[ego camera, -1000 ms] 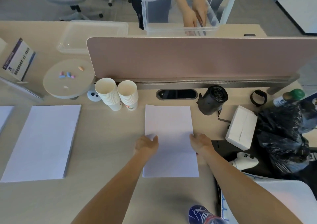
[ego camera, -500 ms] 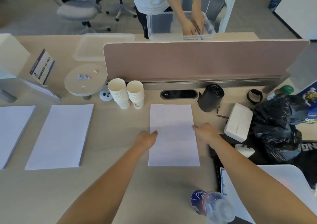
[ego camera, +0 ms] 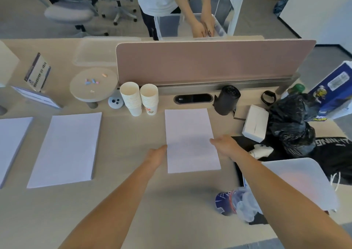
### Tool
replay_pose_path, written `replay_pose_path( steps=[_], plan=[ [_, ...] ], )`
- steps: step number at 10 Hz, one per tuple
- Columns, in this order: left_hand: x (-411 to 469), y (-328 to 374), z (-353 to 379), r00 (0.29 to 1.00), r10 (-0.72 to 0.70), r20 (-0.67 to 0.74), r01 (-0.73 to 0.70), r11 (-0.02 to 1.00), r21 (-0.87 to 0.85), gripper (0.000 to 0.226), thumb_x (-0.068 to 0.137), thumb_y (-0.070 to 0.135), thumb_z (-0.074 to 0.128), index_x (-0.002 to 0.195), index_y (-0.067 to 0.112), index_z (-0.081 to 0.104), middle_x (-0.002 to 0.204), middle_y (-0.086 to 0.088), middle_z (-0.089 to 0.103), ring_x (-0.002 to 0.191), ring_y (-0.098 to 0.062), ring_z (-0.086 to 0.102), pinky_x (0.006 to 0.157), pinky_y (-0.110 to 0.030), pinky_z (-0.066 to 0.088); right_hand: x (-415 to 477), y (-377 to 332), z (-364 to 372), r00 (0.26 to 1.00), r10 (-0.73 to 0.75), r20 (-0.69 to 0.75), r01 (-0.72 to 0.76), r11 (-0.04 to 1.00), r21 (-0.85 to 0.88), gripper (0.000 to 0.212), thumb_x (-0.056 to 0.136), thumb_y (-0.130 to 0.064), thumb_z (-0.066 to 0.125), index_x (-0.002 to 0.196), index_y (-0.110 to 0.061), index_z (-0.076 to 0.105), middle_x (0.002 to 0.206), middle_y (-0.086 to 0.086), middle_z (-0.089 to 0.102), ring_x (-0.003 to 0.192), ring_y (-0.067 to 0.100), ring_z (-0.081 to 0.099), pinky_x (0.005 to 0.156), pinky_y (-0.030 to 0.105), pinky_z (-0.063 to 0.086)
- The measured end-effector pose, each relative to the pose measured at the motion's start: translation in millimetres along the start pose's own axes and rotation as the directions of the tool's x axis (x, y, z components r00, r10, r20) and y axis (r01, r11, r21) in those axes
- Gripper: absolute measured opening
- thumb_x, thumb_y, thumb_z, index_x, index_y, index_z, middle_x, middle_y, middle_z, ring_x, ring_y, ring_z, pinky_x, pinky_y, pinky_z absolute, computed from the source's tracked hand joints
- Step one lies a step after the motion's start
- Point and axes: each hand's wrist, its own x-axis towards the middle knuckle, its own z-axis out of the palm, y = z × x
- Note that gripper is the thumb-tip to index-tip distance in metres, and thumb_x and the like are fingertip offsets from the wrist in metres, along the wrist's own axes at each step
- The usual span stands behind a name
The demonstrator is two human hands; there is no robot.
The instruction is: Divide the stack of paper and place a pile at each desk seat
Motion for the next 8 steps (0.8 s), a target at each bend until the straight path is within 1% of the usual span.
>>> replay_pose_path(
  steps=[1, 2, 3, 4, 5, 6, 7, 8],
  plan=[
    [23, -9, 10, 0.998, -0.037, -0.047, 0.032, 0.993, -0.118, 0.058, 0.07, 0.054, 0.059, 0.116, 0.018, 0.058, 0.12, -0.003, 0.061, 0.108, -0.026, 0.056, 0.095, -0.038, 0.042, 20, 11, 3, 0.998, 0.04, 0.04, -0.039, 0.999, -0.022, 0.036, 0.094, -0.037, 0.05, 0.085, -0.004, 0.063, 0.08, 0.01, 0.057, 0.076, 0.025, 0.056, 0.069, 0.032, 0.04],
    [41, -13, 20, 0.994, -0.031, -0.108, 0.01, 0.982, -0.191, 0.047, 0.066, 0.049, 0.058, 0.097, 0.015, 0.066, 0.107, -0.018, 0.066, 0.1, -0.031, 0.063, 0.097, -0.042, 0.046, 43, 22, 5, 0.992, 0.086, 0.087, -0.089, 0.996, 0.027, 0.047, 0.084, -0.043, 0.057, 0.095, 0.001, 0.067, 0.092, 0.016, 0.07, 0.087, 0.032, 0.068, 0.08, 0.034, 0.052],
    [65, -29, 30, 0.994, -0.056, -0.091, 0.034, 0.973, -0.228, 0.049, 0.055, 0.048, 0.059, 0.084, 0.01, 0.07, 0.092, -0.01, 0.073, 0.086, -0.029, 0.069, 0.09, -0.046, 0.055, 65, 35, 9, 0.974, 0.137, 0.181, -0.17, 0.968, 0.184, 0.062, 0.067, -0.045, 0.067, 0.108, 0.001, 0.065, 0.105, 0.018, 0.072, 0.094, 0.034, 0.071, 0.091, 0.051, 0.055],
    [125, -69, 35, 0.996, -0.043, -0.076, 0.025, 0.975, -0.22, 0.058, 0.058, 0.056, 0.064, 0.093, 0.012, 0.074, 0.091, -0.004, 0.077, 0.087, -0.03, 0.073, 0.086, -0.055, 0.056, 61, 26, 13, 0.967, 0.16, 0.2, -0.213, 0.935, 0.285, 0.046, 0.082, -0.033, 0.068, 0.113, 0.0, 0.058, 0.108, 0.014, 0.068, 0.093, 0.031, 0.07, 0.084, 0.046, 0.057],
    [143, -80, 39, 0.992, -0.076, -0.098, 0.056, 0.98, -0.193, 0.064, 0.056, 0.061, 0.065, 0.097, 0.013, 0.073, 0.093, -0.004, 0.077, 0.091, -0.031, 0.072, 0.088, -0.053, 0.056, 72, 31, 15, 0.96, 0.167, 0.224, -0.228, 0.931, 0.283, 0.07, 0.066, -0.042, 0.071, 0.123, -0.004, 0.055, 0.113, 0.012, 0.066, 0.093, 0.032, 0.071, 0.08, 0.048, 0.059],
    [106, -52, 41, 0.99, -0.088, -0.111, 0.065, 0.979, -0.193, 0.064, 0.056, 0.057, 0.063, 0.098, 0.01, 0.073, 0.093, -0.007, 0.076, 0.089, -0.032, 0.073, 0.083, -0.051, 0.058, 82, 39, 16, 0.966, 0.149, 0.212, -0.201, 0.946, 0.253, 0.059, 0.072, -0.04, 0.067, 0.119, -0.006, 0.06, 0.112, 0.012, 0.068, 0.093, 0.032, 0.07, 0.083, 0.048, 0.059],
    [92, -40, 40, 0.993, -0.077, -0.089, 0.057, 0.975, -0.213, 0.068, 0.057, 0.058, 0.062, 0.105, 0.011, 0.072, 0.095, -0.01, 0.075, 0.09, -0.035, 0.071, 0.085, -0.051, 0.057, 63, 25, 11, 0.974, 0.152, 0.166, -0.183, 0.964, 0.191, 0.051, 0.079, -0.042, 0.062, 0.115, -0.006, 0.062, 0.108, 0.011, 0.068, 0.094, 0.031, 0.069, 0.086, 0.047, 0.058],
    [67, -24, 39, 0.992, -0.055, -0.114, 0.035, 0.985, -0.169, 0.066, 0.07, 0.051, 0.06, 0.111, 0.0, 0.066, 0.105, -0.025, 0.067, 0.1, -0.045, 0.064, 0.086, -0.056, 0.053, 43, 8, 4, 0.985, 0.142, 0.101, -0.146, 0.989, 0.033, 0.039, 0.089, -0.043, 0.054, 0.104, -0.008, 0.059, 0.103, 0.006, 0.064, 0.095, 0.028, 0.065, 0.079, 0.033, 0.053]
  ],
)
